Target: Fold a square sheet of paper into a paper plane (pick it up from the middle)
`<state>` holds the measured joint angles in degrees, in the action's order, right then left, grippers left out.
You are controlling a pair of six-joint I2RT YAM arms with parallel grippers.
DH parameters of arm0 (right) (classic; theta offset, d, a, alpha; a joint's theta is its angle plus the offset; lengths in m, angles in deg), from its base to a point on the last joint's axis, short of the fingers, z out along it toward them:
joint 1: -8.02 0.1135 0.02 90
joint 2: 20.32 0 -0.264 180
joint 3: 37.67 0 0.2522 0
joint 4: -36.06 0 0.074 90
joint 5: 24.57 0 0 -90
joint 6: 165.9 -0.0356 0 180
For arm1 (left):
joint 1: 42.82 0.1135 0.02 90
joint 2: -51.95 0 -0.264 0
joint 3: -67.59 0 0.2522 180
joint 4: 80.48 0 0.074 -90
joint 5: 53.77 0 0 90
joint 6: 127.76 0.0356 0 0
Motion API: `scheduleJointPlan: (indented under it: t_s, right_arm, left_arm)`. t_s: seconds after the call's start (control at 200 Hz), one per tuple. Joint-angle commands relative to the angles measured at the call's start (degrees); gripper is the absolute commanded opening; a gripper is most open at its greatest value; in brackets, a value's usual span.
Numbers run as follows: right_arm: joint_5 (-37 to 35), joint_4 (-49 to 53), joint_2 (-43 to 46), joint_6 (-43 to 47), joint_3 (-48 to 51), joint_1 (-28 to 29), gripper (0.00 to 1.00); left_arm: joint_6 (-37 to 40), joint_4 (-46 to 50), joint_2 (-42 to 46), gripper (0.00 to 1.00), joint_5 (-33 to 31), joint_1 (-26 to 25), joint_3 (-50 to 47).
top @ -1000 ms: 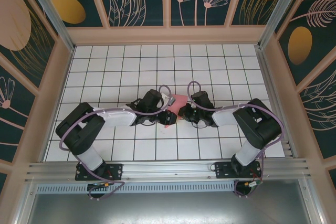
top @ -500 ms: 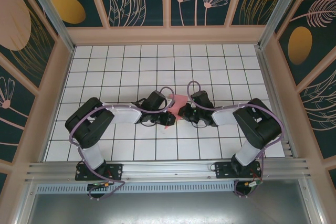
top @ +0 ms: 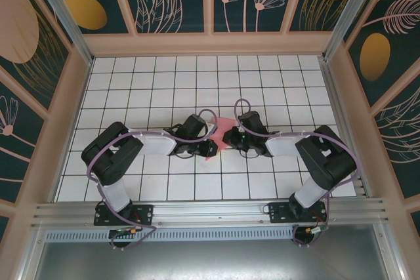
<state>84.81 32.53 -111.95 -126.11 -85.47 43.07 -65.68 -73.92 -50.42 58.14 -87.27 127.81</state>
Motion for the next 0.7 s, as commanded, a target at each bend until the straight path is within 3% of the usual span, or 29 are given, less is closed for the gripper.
scheduleJointPlan:
  t_s: [0.0, 0.345, 0.696]
  right_arm:
    - [-0.48, 0.0, 3.62, 1.28, -1.3, 0.98, 0.14]
    - [0.2, -6.78, -0.91, -2.6, 0.42, 3.69, 0.12]
    - [-0.76, -6.88, -6.62, -2.59, 0.89, 3.56, 0.11]
  left_arm:
    - [0.06, 3.06, -1.13, 0.16, -1.46, 0.12, -2.14]
    - [-0.03, 3.16, -1.08, 0.16, -1.53, 0.13, -1.89]
    - [-0.46, 2.68, -0.46, 0.16, -1.44, 0.13, -2.08]
